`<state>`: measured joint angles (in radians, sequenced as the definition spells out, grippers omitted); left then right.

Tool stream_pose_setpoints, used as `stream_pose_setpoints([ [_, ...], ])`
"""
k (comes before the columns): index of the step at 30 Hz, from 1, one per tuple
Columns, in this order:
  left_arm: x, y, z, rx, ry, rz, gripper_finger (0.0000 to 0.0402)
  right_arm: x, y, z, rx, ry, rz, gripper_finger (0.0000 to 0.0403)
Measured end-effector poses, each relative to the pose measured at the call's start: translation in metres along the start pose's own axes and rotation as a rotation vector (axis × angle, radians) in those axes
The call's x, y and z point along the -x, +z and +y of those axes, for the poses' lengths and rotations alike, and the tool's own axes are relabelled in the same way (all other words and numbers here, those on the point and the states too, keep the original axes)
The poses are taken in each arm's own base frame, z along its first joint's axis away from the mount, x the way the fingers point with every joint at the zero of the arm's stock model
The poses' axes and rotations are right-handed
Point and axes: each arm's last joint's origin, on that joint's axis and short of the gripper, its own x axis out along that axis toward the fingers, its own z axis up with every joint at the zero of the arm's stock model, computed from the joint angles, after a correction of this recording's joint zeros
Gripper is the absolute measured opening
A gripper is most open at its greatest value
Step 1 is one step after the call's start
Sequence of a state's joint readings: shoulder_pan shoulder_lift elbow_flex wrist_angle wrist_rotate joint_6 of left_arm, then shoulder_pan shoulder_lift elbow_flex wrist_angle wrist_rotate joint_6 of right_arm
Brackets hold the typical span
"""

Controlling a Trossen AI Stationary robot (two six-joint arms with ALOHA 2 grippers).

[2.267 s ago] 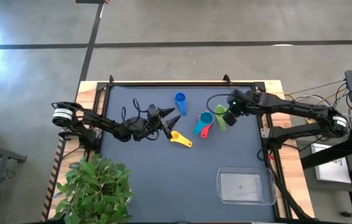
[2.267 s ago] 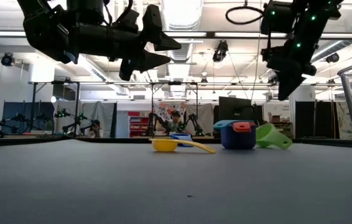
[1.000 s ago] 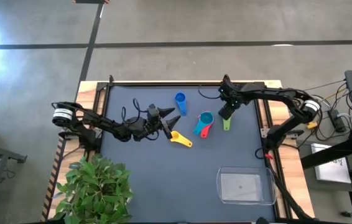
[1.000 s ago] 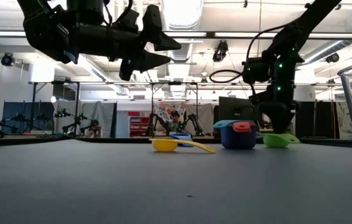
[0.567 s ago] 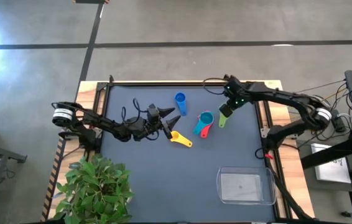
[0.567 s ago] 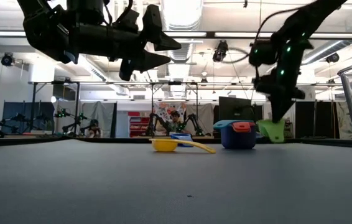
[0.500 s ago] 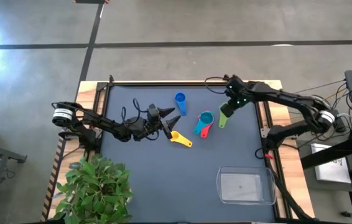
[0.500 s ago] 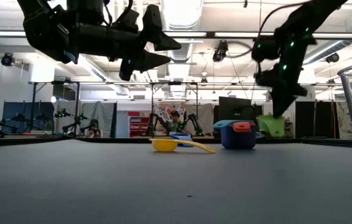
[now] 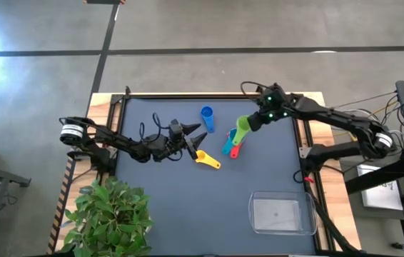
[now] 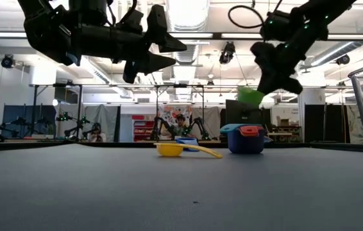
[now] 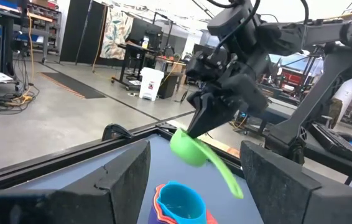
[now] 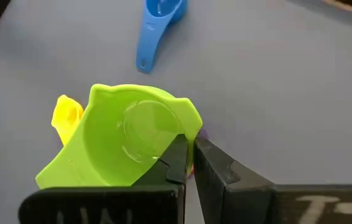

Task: Nest measuring cups in basket
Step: Stack the green measuring cup on top of the light blue measuring cup, then stack the blue measuring cup on top of the green measuring cup

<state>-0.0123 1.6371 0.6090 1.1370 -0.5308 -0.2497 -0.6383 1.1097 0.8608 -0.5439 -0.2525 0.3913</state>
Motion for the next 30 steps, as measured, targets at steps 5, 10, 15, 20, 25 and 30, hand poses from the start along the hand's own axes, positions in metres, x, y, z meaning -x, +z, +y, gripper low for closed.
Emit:
stream_pose_setpoints([
  [5,0.000,0.000,0.000,0.000,0.000,0.000,0.0232,-0.023,-0.001,0.003,0.000,0.000,0.061,0.0009],
  [10,0.000,0.000,0.000,-0.003,0.000,0.000,0.0232,-0.040,-0.004,0.001,-0.010,-0.018,0.119,0.0009],
  [15,0.000,0.000,0.000,-0.004,0.000,0.000,0.0232,-0.044,-0.003,0.001,0.002,-0.001,0.120,0.0020],
  [20,0.000,0.000,0.000,-0.005,0.000,0.000,0.0232,-0.042,-0.003,0.001,0.015,0.002,0.116,0.0049],
  [25,0.000,0.000,0.000,-0.007,0.001,0.004,0.0232,-0.038,-0.002,0.002,0.060,0.002,0.099,0.0088],
  [30,0.000,-0.001,0.001,-0.015,0.004,0.008,0.0232,-0.035,0.013,0.009,0.150,-0.005,-0.040,0.0119],
])
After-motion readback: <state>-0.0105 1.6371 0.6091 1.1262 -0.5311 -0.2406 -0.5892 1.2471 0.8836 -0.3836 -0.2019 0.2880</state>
